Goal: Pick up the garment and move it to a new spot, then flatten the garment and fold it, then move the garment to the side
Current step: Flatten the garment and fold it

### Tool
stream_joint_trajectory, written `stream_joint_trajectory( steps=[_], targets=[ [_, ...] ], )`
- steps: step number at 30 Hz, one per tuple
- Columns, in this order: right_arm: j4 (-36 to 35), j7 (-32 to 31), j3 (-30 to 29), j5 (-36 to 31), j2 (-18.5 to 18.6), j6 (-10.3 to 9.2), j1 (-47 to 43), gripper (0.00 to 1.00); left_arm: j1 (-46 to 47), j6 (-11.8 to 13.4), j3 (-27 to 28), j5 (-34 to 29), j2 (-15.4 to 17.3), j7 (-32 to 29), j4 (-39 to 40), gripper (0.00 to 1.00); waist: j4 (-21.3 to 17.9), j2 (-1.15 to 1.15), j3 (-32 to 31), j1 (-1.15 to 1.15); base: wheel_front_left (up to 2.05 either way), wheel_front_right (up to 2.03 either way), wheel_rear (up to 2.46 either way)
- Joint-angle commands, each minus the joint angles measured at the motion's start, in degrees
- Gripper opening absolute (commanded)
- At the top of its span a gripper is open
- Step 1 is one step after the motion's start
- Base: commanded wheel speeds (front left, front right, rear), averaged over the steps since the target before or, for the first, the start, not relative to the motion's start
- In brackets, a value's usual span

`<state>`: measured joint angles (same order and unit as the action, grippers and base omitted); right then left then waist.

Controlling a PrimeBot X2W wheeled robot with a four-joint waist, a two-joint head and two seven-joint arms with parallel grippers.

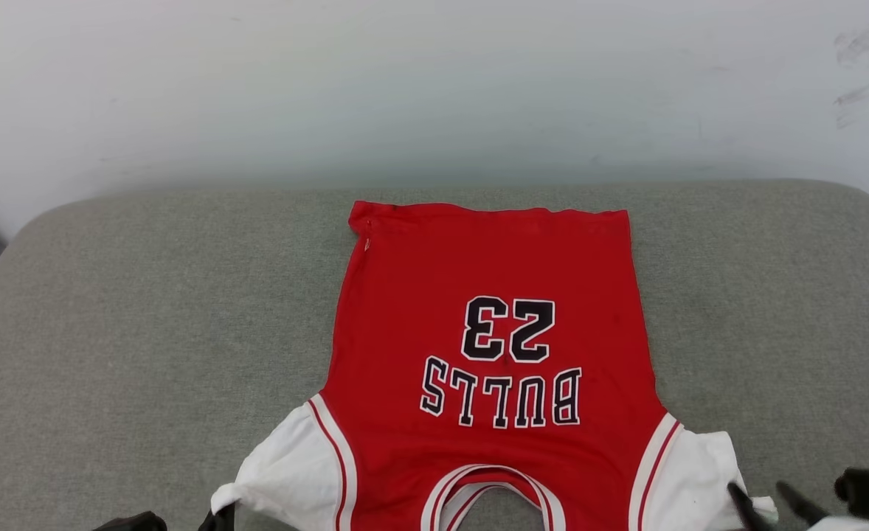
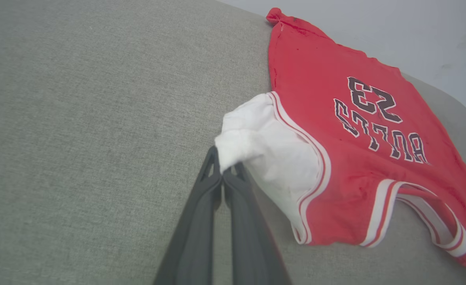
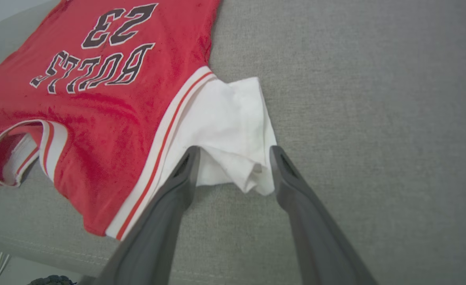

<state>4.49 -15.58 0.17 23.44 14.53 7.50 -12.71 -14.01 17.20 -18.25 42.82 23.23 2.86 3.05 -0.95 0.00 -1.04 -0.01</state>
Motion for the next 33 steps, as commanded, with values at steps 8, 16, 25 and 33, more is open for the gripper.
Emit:
stream_joint_trajectory(
  steps=[8,16,25,33],
  targets=[
    [3.85,0.03,-5.94,0.41,-1.16,-0.02,16.31,1.0,3.24,1.37,-0.47,-1.64,0.18,-0.34,5.47,0.0,1.0,0.0,2.93,0.01,0.0,0.0,0.0],
    [17.29,-4.64,-7.58,1.2,2.72,-0.01,37.33,1.0,11.37,0.23,-2.49,-4.81,-0.53,0.01,8.27,0.0,6.53,0.0,13.27,0.01,0.0,0.0,0.0],
    [30.81,-18.63,-5.57,0.06,8.17,-0.02,59.53,1.0,20.35,-2.14,-5.35,-7.43,-3.39,2.07,9.28,0.0,13.41,0.0,25.38,0.01,0.0,0.0,0.0],
    [37.44,-26.38,-6.41,-3.15,9.95,-0.02,71.85,1.0,24.57,-3.79,-6.57,-8.21,-5.14,3.92,8.84,0.0,17.37,0.0,32.4,0.01,0.0,0.0,0.0]
  ],
)
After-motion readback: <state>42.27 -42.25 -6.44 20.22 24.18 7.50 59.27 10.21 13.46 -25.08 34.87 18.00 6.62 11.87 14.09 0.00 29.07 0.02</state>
